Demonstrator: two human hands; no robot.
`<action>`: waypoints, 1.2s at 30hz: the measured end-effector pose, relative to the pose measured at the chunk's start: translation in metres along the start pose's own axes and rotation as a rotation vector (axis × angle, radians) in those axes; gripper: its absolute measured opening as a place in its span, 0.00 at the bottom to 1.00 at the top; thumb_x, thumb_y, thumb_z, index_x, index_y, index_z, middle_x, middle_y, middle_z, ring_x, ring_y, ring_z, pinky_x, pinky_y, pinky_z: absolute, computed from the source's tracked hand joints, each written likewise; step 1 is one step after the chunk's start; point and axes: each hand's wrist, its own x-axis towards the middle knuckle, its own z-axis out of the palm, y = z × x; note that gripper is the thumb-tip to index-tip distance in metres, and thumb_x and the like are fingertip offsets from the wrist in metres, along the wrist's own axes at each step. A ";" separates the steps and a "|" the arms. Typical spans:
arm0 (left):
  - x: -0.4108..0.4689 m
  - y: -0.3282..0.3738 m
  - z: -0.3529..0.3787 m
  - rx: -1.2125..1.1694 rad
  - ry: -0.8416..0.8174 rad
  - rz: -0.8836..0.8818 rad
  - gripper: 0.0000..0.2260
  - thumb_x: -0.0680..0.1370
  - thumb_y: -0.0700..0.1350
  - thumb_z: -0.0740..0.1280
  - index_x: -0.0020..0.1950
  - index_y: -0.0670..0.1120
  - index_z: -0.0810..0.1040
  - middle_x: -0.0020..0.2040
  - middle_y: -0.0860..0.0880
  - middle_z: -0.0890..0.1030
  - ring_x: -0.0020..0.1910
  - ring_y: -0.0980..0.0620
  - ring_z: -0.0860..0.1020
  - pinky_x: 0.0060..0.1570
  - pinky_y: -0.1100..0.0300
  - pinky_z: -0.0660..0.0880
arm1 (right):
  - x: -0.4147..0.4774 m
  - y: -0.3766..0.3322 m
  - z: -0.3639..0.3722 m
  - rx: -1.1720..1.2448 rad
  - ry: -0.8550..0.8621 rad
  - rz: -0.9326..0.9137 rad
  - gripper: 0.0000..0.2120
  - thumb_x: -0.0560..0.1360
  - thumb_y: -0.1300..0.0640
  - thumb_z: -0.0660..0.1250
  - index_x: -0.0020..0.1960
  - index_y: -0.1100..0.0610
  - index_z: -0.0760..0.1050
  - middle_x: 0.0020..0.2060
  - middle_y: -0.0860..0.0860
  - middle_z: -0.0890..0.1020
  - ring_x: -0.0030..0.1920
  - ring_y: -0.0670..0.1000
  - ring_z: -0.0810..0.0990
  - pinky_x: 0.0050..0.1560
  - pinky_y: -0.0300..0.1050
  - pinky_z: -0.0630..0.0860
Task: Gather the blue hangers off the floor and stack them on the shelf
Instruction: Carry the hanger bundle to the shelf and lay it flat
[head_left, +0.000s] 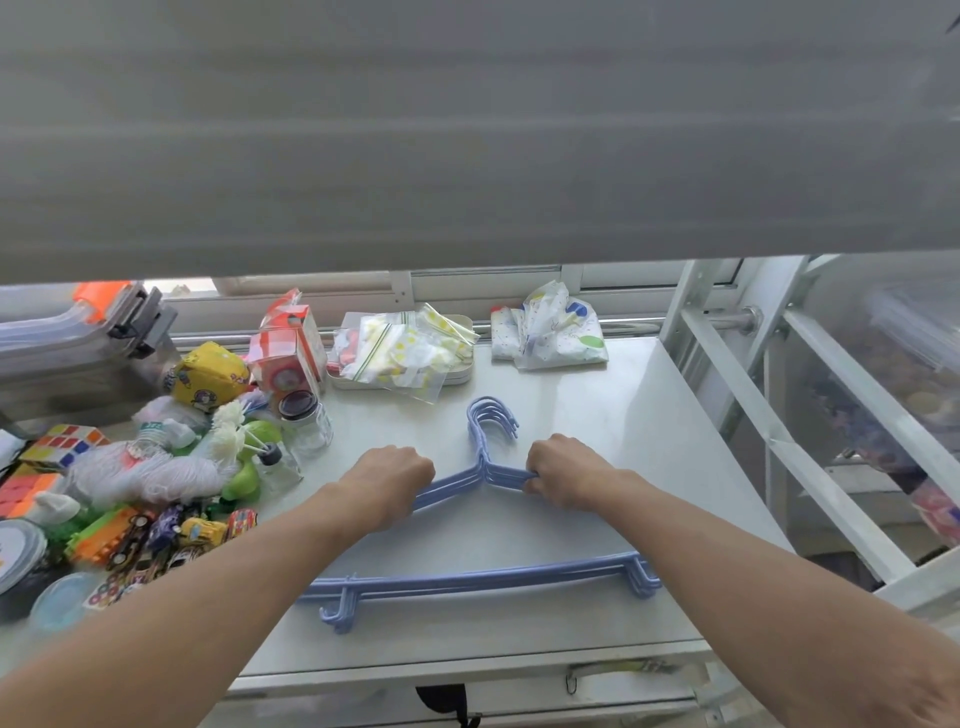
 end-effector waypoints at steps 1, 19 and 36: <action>0.000 0.001 0.001 0.001 0.007 -0.007 0.04 0.71 0.39 0.66 0.44 0.44 0.77 0.44 0.42 0.79 0.37 0.40 0.73 0.34 0.56 0.66 | 0.000 -0.001 0.000 0.003 -0.013 0.001 0.17 0.75 0.56 0.68 0.31 0.55 0.64 0.35 0.55 0.72 0.39 0.58 0.72 0.39 0.45 0.67; 0.005 0.011 0.000 0.010 0.002 -0.035 0.08 0.71 0.33 0.64 0.47 0.43 0.78 0.49 0.40 0.80 0.47 0.38 0.79 0.38 0.55 0.67 | 0.053 -0.081 0.013 0.277 0.306 0.366 0.15 0.77 0.59 0.62 0.62 0.57 0.77 0.60 0.56 0.82 0.60 0.58 0.80 0.56 0.47 0.77; -0.025 -0.004 -0.014 -0.139 0.101 -0.076 0.13 0.74 0.53 0.67 0.52 0.45 0.74 0.49 0.43 0.81 0.47 0.40 0.79 0.38 0.55 0.69 | -0.012 -0.036 -0.020 0.220 0.439 0.045 0.19 0.77 0.47 0.64 0.31 0.56 0.70 0.31 0.55 0.77 0.37 0.61 0.75 0.39 0.49 0.69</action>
